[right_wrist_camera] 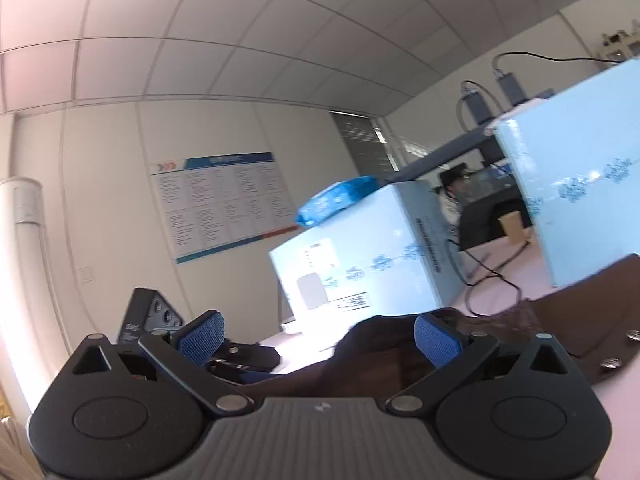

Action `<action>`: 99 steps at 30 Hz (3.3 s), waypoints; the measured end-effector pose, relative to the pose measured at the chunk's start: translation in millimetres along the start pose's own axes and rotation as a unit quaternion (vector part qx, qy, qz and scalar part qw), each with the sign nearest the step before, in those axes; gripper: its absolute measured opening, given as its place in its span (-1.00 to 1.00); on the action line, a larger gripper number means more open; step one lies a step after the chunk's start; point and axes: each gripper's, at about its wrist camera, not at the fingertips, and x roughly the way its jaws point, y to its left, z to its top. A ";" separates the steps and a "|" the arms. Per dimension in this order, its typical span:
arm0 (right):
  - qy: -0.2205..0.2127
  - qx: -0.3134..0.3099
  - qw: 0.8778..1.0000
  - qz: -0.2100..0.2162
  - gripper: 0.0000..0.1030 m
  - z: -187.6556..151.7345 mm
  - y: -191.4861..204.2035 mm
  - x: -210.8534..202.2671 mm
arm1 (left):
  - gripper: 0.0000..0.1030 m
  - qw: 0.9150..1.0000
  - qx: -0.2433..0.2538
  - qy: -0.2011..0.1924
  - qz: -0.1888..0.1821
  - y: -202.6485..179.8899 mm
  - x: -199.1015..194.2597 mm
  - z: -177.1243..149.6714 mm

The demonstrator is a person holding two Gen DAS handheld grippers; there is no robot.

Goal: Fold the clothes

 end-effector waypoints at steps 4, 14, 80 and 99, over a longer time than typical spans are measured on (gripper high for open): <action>0.030 0.138 0.990 0.001 1.00 3.8 -53.8 -9.3 | 0.92 0.999 0.043 0.011 0.010 -20.1 -9.5 1.7; 0.089 -0.107 0.989 -0.045 1.00 8.0 -57.0 48.5 | 0.96 0.965 0.215 0.066 0.138 -62.5 -37.4 -41.3; 0.308 0.035 0.946 -0.092 0.79 5.7 -62.0 151.5 | 0.91 0.953 -0.169 -0.097 0.234 145.6 -122.5 -54.3; 0.110 0.072 0.975 -0.180 -0.94 34.9 -109.8 88.0 | 1.00 0.983 -0.147 -0.052 0.101 94.9 -32.9 -33.4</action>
